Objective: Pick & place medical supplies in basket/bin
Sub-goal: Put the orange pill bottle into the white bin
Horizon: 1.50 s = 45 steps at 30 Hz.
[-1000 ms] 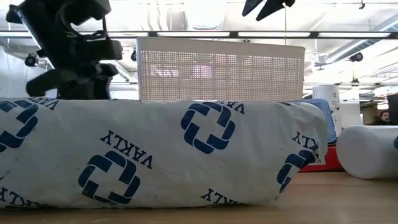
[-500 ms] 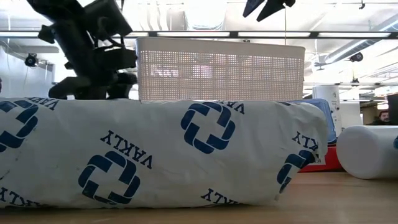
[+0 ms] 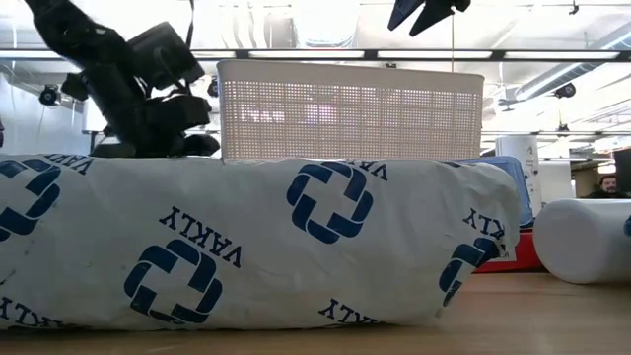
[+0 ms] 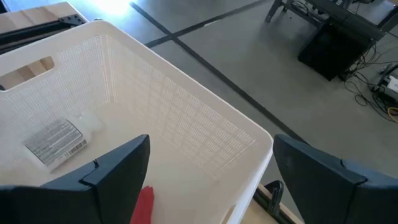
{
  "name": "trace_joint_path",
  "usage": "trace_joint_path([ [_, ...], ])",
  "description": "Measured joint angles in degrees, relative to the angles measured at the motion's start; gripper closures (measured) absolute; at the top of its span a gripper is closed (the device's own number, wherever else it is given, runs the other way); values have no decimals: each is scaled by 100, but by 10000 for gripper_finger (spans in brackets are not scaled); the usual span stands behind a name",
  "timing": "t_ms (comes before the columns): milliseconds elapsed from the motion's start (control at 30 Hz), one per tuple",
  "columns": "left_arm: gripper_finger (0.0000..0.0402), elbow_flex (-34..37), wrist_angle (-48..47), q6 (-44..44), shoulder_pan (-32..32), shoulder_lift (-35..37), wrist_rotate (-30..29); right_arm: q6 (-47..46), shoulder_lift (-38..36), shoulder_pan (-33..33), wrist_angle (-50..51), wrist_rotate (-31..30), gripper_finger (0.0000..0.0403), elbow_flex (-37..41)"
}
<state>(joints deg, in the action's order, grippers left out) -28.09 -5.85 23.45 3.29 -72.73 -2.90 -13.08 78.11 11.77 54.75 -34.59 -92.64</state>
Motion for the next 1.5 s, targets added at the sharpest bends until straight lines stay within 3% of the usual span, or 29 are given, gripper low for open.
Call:
trace_joint_path([
  [300, 178, 411, 218, -387, -91, 0, 474, -117, 0, 0, -1, -6, 74, 0],
  [567, 186, 127, -62, -1877, -251, 14, 223, -304, 0, 0, -1, -7, 74, 0],
  [1033, 186, 80, 51, -1841, -559, -9, 275, -304, 0, 2, -1, -7, 74, 0],
  [1333, 186, 84, -683, -2332, -855, 3, 476, -299, 0, 2, 42, -7, 74, 0],
  [1400, 186, 80, -743, -2363, -970, 33, 359, -284, 0, 2, 43, -7, 74, 0],
  [1500, 186, -5, -721, -2421, -1099, 98, -436, -284, 0, 2, 43, -7, 74, 0],
])
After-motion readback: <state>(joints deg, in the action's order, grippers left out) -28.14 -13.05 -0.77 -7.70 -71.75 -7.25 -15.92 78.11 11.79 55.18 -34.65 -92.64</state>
